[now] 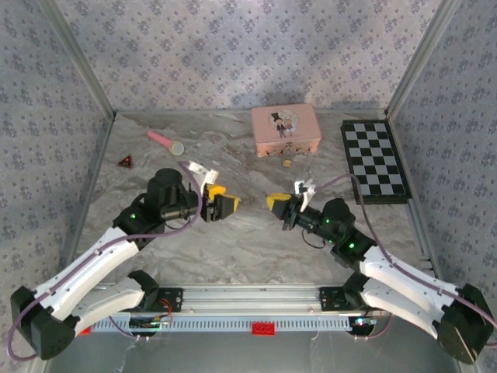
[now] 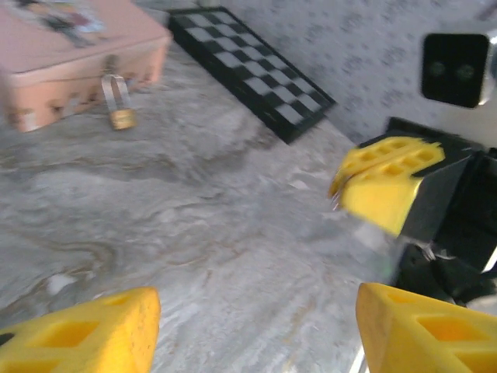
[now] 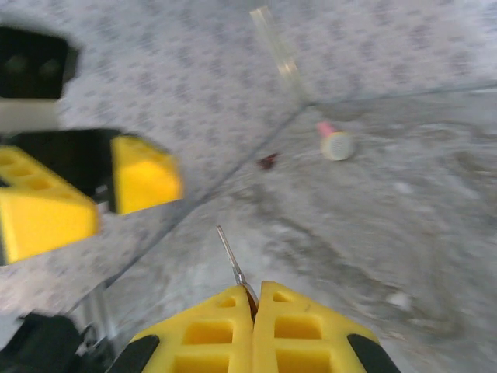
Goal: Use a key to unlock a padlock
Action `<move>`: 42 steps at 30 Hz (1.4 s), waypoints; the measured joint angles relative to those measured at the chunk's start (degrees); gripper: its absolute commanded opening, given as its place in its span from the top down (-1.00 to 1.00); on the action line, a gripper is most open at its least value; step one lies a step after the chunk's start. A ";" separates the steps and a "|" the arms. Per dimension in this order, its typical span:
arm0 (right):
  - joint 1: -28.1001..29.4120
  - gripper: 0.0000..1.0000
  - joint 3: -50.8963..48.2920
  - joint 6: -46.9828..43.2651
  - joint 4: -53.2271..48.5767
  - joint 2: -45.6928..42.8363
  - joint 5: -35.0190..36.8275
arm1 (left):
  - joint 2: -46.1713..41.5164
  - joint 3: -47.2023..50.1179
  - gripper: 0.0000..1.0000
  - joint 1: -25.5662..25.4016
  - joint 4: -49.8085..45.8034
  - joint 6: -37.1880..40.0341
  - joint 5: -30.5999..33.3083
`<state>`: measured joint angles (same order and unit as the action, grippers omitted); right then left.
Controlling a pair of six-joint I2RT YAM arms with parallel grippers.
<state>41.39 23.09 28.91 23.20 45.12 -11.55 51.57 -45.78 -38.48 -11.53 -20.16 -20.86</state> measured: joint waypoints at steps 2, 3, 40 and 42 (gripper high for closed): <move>-4.04 1.00 1.03 0.57 -6.05 -1.62 1.27 | -0.28 1.86 -0.32 2.12 1.60 -2.73 1.77; -6.01 1.00 1.46 0.76 -8.46 -1.88 1.66 | 0.37 2.67 -0.30 2.93 2.49 -3.82 2.45; -29.86 1.00 -0.24 7.61 -24.37 -3.26 -4.76 | 84.24 -56.87 -0.17 -3.56 14.10 -11.61 13.86; -30.42 1.00 -1.27 8.13 -23.28 -3.91 -5.77 | 85.90 -59.82 -0.17 -4.09 12.17 -10.86 14.71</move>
<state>10.96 21.82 37.04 -0.08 41.21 -17.32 137.47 -105.60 -42.57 0.64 -31.03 -6.15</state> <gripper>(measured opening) 0.051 0.585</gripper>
